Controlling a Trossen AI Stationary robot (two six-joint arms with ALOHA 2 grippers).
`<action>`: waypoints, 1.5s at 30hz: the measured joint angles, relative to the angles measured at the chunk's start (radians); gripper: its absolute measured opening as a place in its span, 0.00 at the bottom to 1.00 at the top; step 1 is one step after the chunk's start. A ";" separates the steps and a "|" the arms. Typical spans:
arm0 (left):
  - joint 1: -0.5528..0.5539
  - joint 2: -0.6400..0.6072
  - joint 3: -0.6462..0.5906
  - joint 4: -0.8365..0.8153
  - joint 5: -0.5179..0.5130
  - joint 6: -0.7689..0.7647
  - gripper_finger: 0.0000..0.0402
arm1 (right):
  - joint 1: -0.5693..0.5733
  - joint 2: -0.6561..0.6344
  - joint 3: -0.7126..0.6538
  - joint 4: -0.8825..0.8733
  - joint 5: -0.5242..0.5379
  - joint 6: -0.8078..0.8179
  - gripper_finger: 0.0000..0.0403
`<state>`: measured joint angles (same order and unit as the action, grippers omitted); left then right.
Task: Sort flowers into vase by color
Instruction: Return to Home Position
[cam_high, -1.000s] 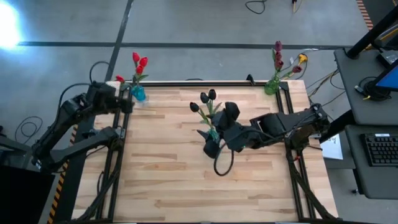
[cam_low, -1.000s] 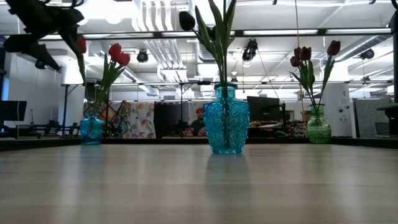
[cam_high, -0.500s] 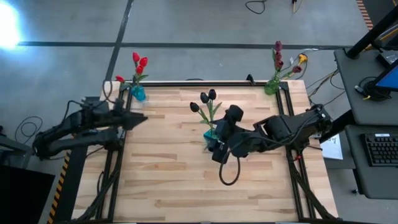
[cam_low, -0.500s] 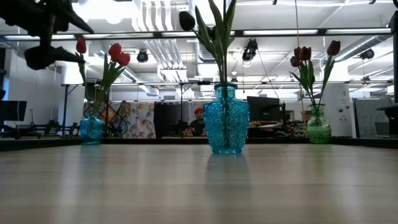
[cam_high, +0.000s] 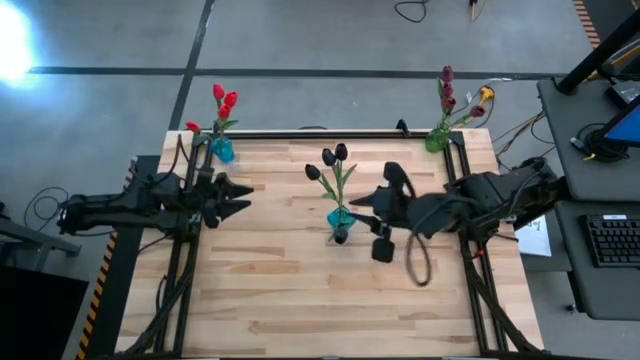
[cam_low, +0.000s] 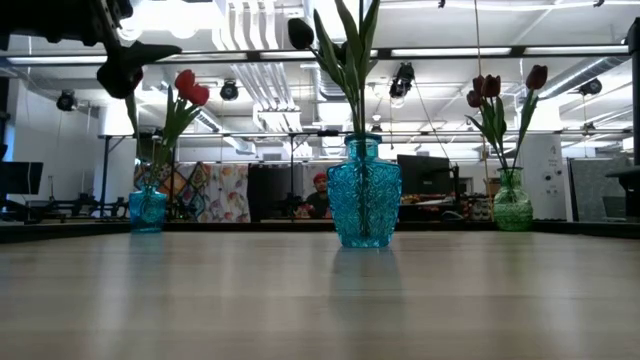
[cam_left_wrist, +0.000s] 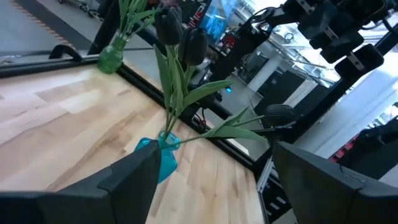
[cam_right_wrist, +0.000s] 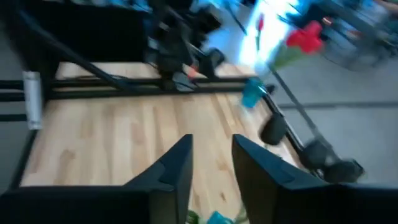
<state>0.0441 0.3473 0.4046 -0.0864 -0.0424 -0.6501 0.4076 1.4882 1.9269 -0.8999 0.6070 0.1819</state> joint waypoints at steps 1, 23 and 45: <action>0.000 0.000 -0.001 0.001 0.000 0.005 0.73 | -0.001 -0.026 -0.038 0.043 -0.029 -0.024 0.24; 0.005 0.088 0.163 -0.018 -0.180 0.056 0.70 | -0.040 -0.403 -0.468 0.177 -0.108 -0.029 0.04; 0.003 0.097 -0.076 0.119 -0.184 0.237 0.70 | -0.189 -0.780 -1.150 0.768 -0.481 -0.317 0.04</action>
<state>0.0475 0.4439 0.3290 0.0330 -0.2260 -0.4132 0.2183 0.7080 0.7767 -0.1318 0.1259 -0.1354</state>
